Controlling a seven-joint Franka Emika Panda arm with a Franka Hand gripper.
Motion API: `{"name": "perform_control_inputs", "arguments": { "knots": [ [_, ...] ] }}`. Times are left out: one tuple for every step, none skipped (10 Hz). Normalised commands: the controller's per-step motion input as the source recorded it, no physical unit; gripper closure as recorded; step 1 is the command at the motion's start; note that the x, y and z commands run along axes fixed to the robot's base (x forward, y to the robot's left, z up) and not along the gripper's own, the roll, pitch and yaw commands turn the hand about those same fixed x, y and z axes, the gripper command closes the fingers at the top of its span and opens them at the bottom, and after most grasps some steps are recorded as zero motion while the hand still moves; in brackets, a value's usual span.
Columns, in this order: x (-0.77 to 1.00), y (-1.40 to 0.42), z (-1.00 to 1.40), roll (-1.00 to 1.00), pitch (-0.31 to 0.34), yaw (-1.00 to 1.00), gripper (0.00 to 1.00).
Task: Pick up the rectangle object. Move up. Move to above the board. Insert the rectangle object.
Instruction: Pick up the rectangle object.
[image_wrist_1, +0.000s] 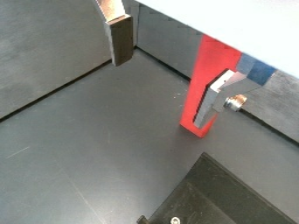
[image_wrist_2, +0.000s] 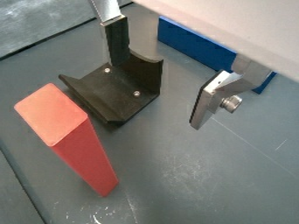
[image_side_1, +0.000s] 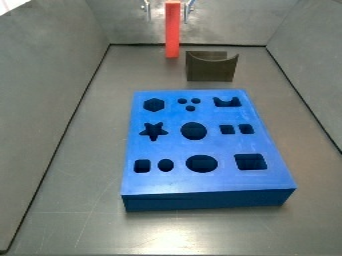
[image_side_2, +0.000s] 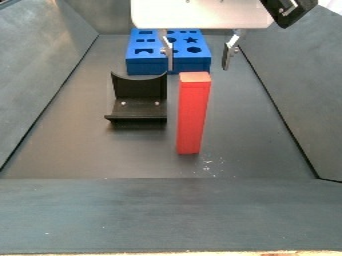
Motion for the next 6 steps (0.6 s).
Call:
{"name": "perform_control_inputs", "arguments": {
  "knots": [
    [0.01, 0.08, 0.0, 0.05, 0.0, -0.07, 0.0],
    [0.04, 0.22, 0.0, 0.16, 0.0, -0.02, 0.0],
    [0.05, 0.36, 0.0, 0.15, 0.0, 0.0, 0.0],
    [0.0, 0.37, -0.02, 0.21, 0.0, 0.0, 0.0],
    [0.0, 0.33, -0.09, 0.28, 0.011, 0.0, 0.0],
    [0.0, 0.35, -0.05, 0.28, 0.049, 0.0, 0.0]
  ]
}}
